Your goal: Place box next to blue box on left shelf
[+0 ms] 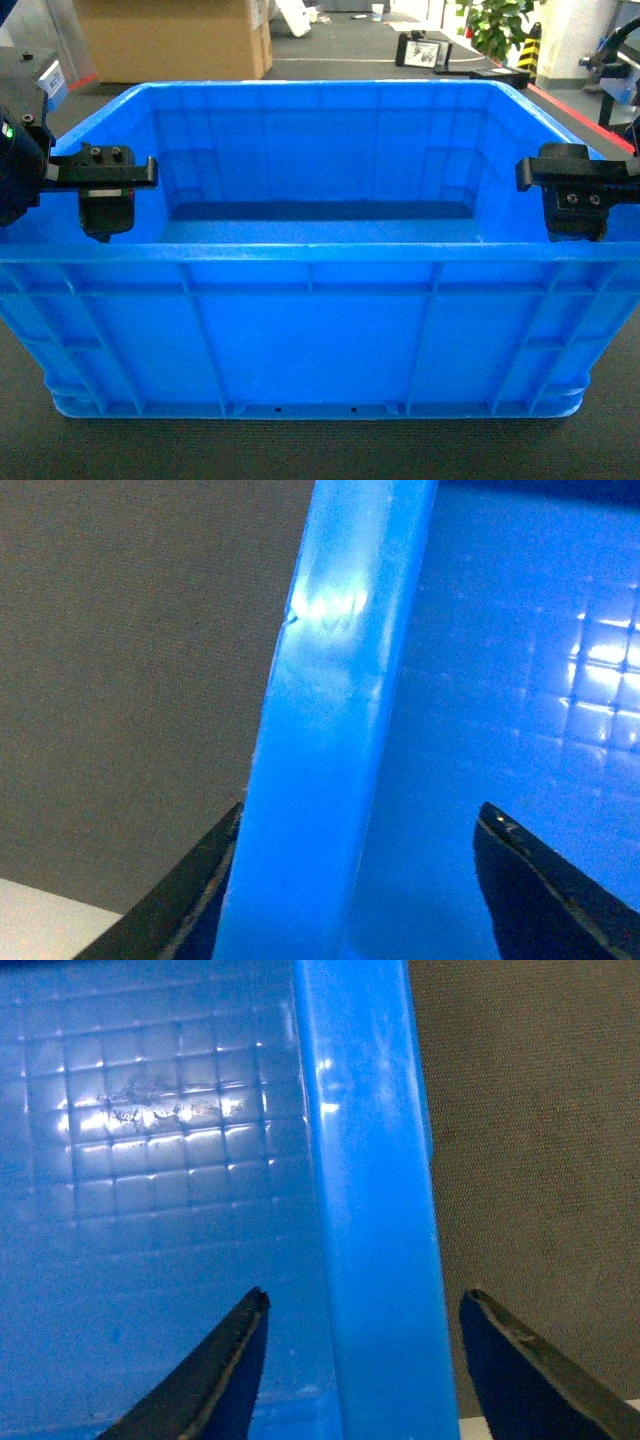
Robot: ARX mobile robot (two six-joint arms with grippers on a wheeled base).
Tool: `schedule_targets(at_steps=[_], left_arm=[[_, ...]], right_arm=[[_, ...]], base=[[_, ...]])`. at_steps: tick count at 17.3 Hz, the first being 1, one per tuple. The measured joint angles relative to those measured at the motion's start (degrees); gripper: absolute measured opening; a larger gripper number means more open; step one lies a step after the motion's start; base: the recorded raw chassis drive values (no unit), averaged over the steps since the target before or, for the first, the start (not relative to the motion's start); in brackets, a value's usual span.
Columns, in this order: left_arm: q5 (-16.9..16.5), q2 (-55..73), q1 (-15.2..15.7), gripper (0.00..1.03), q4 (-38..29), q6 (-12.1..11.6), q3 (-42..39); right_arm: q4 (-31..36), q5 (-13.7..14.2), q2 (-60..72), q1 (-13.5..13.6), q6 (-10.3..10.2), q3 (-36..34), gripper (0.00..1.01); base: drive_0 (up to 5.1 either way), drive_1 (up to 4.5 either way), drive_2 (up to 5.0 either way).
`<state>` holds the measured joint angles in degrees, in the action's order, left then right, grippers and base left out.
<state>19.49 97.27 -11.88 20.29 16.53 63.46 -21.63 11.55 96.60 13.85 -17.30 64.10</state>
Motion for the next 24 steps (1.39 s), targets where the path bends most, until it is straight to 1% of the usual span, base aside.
schedule_targets(at_steps=[1,3,4,5,6,7,9,10,12,15,16,17,18,19,20,21,22,23,24], left_arm=[[0.39,0.15,0.07,0.59,0.37,-0.04,0.22],[0.96,0.20,0.61,0.37,0.79,-0.15,0.35],[0.39,0.09,0.85,0.29,1.11,-1.18,0.52],[-0.57,-0.31,1.05,0.24,1.18,-2.56,0.61],[-2.58,-0.37,1.79,0.20,1.16,-3.54,0.61],[-2.93,-0.66,1.77,0.17,1.11,-4.81,0.61],[-3.23,-0.94,1.73,0.15,0.92,-5.66,0.48],[-3.04,-3.21,1.07,0.13,-1.55,-6.47,-2.05],[-1.86,-9.94,-0.20,0.13,-2.03,-5.66,-7.26],[2.21,-22.97,-2.45,0.13,-2.43,-4.66,-13.14],[4.04,-27.36,-3.78,0.13,-1.75,-4.28,-14.97],[6.29,-32.02,-5.95,0.13,0.13,-3.48,-17.20],[7.98,-34.71,-7.82,0.13,1.92,-2.89,-18.67],[9.07,-36.46,-9.11,0.13,3.19,-2.29,-19.71],[10.60,-38.34,-10.86,0.13,5.14,-1.29,-20.85],[11.58,-39.89,-12.02,0.13,6.54,-0.77,-21.62],[12.76,-42.05,-13.18,0.13,8.44,0.11,-22.38],[14.32,-45.27,-14.64,0.13,10.78,1.16,-23.19],[15.52,-47.41,-15.82,0.13,12.46,1.88,-23.58]], right_arm=[[0.22,0.07,0.11,0.02,0.00,-0.04,0.55],[0.57,0.22,0.11,-0.02,0.11,-0.07,0.33],[0.74,0.35,0.11,-0.02,0.55,-0.04,0.22],[0.85,-0.07,0.13,-0.09,2.40,-0.04,0.15],[1.16,-1.84,0.09,-0.79,3.58,-0.04,0.11],[1.16,-1.81,0.09,-0.85,4.09,-0.04,0.11],[1.38,-1.88,0.09,-1.09,4.83,-0.02,0.11],[1.88,-0.92,-0.94,-0.66,6.05,-0.31,0.11],[1.90,-0.09,-5.73,0.63,7.43,-2.80,0.11],[3.96,2.45,-16.20,3.58,8.87,-6.80,0.11],[4.37,3.52,-20.24,4.66,9.14,-8.90,0.11],[4.13,4.59,-24.81,5.73,9.11,-12.09,0.11],[3.63,5.09,-27.54,6.10,9.09,-14.56,0.11],[2.95,5.35,-29.33,6.32,8.79,-16.24,0.11],[2.25,5.97,-31.61,6.91,8.31,-18.49,0.11],[1.44,6.75,-33.46,7.67,7.82,-19.91,0.12],[0.79,7.50,-35.93,8.52,7.10,-21.79,0.12],[-0.17,8.76,-39.15,10.27,5.73,-23.69,0.12],[-0.79,9.68,-41.35,11.43,5.07,-24.68,0.12]], base=[[0.0,0.00,0.0],[0.0,0.00,0.0],[0.0,0.00,0.0],[0.0,0.00,0.0],[0.0,0.00,0.0],[0.0,0.00,0.0],[0.0,0.00,0.0],[0.0,0.00,0.0],[0.0,0.00,0.0],[0.0,0.00,0.0],[0.0,0.00,0.0],[0.0,0.00,0.0],[0.0,0.00,0.0],[0.0,0.00,0.0],[0.0,0.00,0.0],[0.0,0.00,0.0],[0.0,0.00,0.0],[0.0,0.00,0.0],[0.0,0.00,0.0]])
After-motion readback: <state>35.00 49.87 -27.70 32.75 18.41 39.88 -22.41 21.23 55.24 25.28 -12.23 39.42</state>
